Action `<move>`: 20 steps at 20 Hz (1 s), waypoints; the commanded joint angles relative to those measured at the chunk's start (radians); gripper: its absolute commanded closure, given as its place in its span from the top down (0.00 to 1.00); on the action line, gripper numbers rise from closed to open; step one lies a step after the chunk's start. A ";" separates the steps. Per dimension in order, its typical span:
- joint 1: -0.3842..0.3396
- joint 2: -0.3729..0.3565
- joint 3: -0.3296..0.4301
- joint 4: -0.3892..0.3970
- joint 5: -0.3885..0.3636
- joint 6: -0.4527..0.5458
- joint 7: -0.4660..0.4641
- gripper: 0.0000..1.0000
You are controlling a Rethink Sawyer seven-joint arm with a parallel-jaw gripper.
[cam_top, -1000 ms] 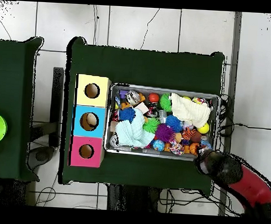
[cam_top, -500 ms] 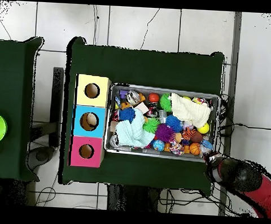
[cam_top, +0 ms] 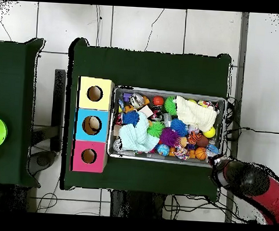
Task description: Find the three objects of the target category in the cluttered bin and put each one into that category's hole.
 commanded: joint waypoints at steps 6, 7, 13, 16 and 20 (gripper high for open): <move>-0.046 0.083 0.222 -0.060 -0.315 -0.153 -0.353 1.00; -0.072 0.099 0.259 -0.059 -0.327 -0.154 -0.387 1.00; -0.142 0.135 0.374 -0.061 -0.404 -0.147 -0.453 1.00; -0.165 0.149 0.406 -0.062 -0.420 -0.138 -0.458 1.00; -0.218 0.154 0.472 -0.039 -0.412 -0.124 -0.491 1.00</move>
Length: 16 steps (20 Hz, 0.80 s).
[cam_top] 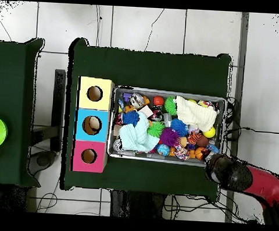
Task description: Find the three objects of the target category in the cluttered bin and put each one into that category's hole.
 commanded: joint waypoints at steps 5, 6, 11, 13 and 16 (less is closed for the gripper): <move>-0.099 0.103 0.260 -0.040 -0.090 -0.011 -0.390 1.00; -0.100 0.109 0.262 -0.044 -0.098 -0.012 -0.389 1.00; -0.125 0.158 0.286 -0.060 -0.121 -0.009 -0.416 1.00; -0.137 0.174 0.295 -0.063 -0.129 -0.005 -0.427 1.00; -0.148 0.181 0.310 -0.066 -0.132 0.011 -0.428 1.00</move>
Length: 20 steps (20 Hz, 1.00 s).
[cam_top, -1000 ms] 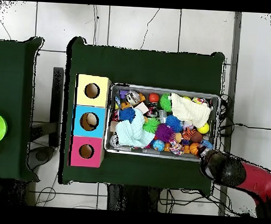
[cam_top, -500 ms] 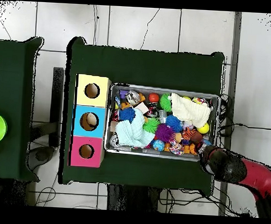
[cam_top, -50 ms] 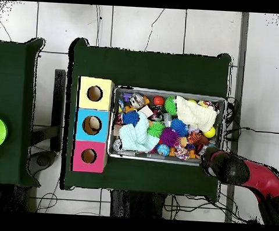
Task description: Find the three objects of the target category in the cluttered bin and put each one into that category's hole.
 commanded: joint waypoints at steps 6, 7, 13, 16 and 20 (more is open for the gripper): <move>-0.012 0.066 0.130 -0.072 -0.072 0.052 -0.315 1.00; -0.007 0.057 0.131 -0.068 -0.070 0.055 -0.305 1.00; 0.068 -0.075 0.114 -0.034 -0.010 0.125 -0.199 1.00; 0.106 -0.133 0.099 -0.034 0.006 0.166 -0.180 1.00; 0.153 -0.197 0.063 -0.041 0.001 0.219 -0.172 1.00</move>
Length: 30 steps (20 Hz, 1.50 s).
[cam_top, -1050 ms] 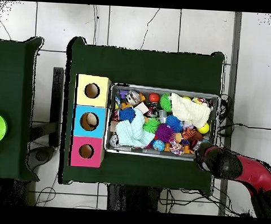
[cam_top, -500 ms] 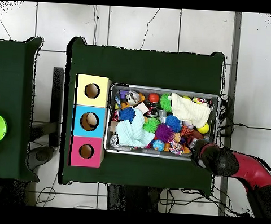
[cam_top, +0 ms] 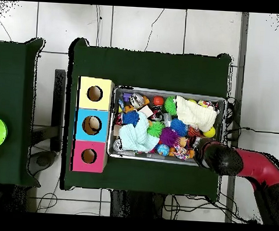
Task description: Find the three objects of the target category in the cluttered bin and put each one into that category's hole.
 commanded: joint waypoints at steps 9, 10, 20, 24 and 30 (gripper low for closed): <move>0.067 -0.104 -0.009 -0.066 -0.021 0.192 -0.211 1.00; 0.050 -0.091 -0.011 -0.068 -0.023 0.191 -0.220 1.00; -0.064 0.002 -0.022 -0.145 -0.075 0.228 -0.349 1.00; -0.114 0.047 0.006 -0.196 -0.094 0.266 -0.462 1.00; -0.126 0.077 0.024 -0.229 -0.087 0.297 -0.513 1.00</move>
